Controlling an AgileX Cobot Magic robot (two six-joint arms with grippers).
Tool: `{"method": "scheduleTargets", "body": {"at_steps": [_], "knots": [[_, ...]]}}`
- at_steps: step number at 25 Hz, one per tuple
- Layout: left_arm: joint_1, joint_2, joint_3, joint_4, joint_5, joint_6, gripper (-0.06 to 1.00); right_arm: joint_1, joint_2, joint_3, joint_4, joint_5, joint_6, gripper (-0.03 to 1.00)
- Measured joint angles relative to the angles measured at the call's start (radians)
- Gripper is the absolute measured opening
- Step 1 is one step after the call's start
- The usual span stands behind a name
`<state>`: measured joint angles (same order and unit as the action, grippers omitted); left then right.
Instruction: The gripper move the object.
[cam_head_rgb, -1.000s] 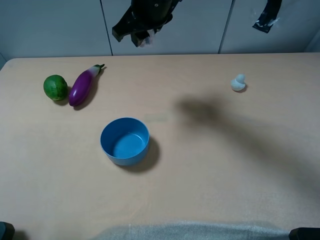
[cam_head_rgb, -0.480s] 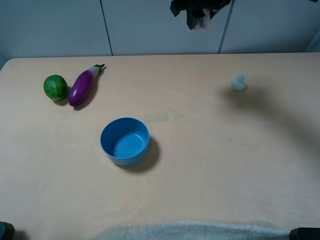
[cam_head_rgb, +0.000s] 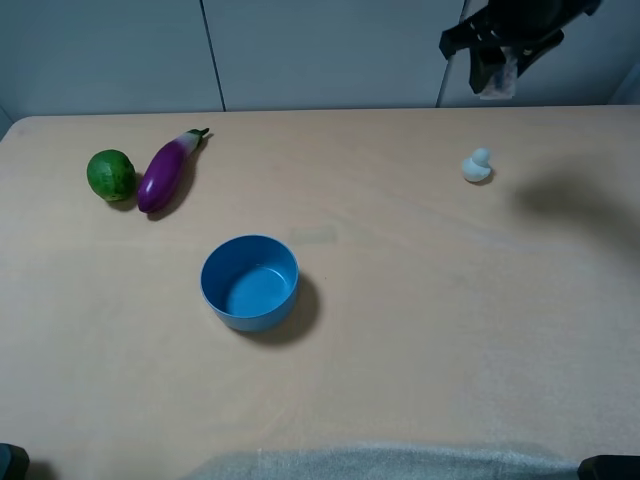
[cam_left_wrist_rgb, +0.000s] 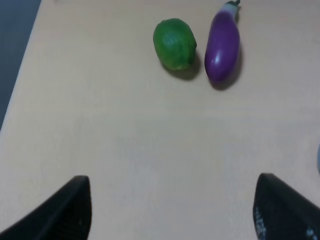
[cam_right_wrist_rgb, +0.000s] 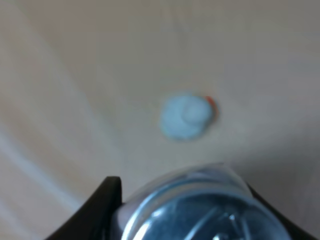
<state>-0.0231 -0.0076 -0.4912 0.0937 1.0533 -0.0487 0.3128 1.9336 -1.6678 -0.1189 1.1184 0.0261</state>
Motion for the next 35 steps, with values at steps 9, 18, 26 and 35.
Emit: {"method": "scheduleTargets", "body": {"at_steps": [9, 18, 26, 35], "knots": [[0.0, 0.0, 0.0, 0.0, 0.0, 0.0, 0.74, -0.164, -0.157, 0.312, 0.016, -0.178, 0.0, 0.32], [0.0, 0.0, 0.0, 0.0, 0.0, 0.0, 0.74, -0.247, -0.219, 0.456, 0.112, -0.309, -0.041, 0.32], [0.0, 0.0, 0.0, 0.0, 0.0, 0.0, 0.74, -0.247, -0.218, 0.514, 0.189, -0.424, -0.091, 0.32], [0.0, 0.0, 0.0, 0.0, 0.0, 0.0, 0.74, -0.247, -0.218, 0.589, 0.254, -0.558, -0.151, 0.32]]}}
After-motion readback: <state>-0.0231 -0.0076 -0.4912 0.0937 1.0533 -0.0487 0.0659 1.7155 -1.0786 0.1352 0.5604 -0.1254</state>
